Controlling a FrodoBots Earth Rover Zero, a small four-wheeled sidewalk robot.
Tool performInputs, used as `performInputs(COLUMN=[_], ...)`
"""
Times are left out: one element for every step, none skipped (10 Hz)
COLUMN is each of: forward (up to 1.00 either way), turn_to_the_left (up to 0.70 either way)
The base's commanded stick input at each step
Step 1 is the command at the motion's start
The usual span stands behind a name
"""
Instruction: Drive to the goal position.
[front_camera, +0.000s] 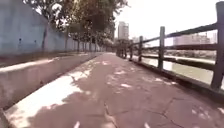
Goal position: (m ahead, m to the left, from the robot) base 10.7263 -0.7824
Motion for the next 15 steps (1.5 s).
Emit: performInputs(forward=[0.7,0.7,0.7,0.7,0.7,0.7,0.7,0.7,0.7,0.7,0.7,0.7,0.7,0.7,0.7], turn_to_the_left=[0.0,0.0,0.0,0.0,0.0,0.0,0.0,0.0,0.0,0.0,0.0,0.0,0.0,0.0,0.0])
